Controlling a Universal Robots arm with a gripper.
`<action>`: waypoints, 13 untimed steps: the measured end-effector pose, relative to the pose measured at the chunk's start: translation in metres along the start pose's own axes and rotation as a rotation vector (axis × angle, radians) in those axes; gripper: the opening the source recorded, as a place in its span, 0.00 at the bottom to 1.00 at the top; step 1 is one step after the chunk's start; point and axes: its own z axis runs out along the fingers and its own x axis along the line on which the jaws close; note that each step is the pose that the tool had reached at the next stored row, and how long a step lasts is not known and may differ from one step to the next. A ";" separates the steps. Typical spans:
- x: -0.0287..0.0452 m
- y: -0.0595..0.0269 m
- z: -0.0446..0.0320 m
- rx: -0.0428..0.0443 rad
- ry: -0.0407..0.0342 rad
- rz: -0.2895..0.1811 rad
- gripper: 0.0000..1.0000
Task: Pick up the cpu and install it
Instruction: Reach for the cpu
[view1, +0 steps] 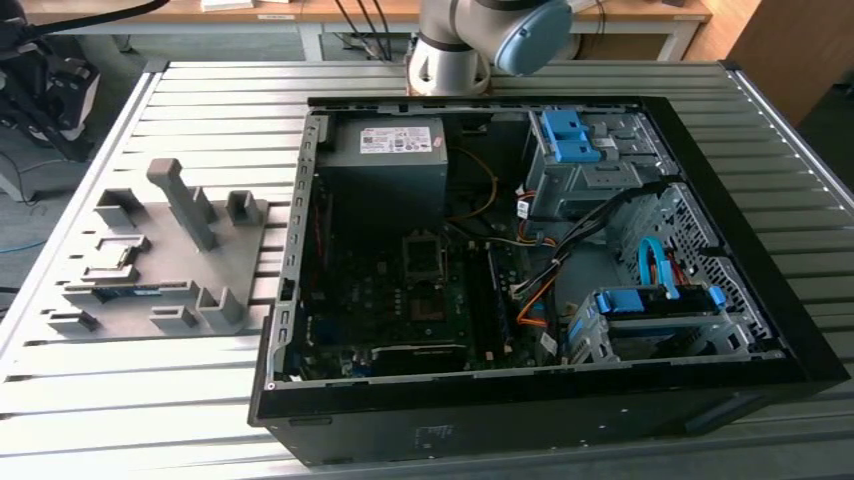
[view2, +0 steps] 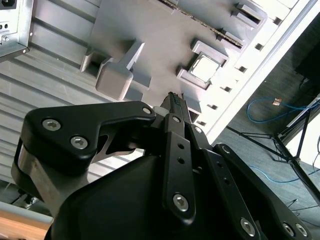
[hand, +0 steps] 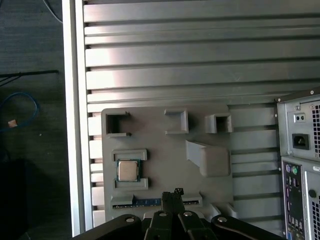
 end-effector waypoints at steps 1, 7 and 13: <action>0.0001 0.0000 0.0006 0.0000 0.0000 0.000 0.10; 0.0005 -0.0002 0.0043 0.0000 0.0001 0.000 0.10; 0.0009 -0.0004 0.0077 0.0001 0.0001 0.000 0.10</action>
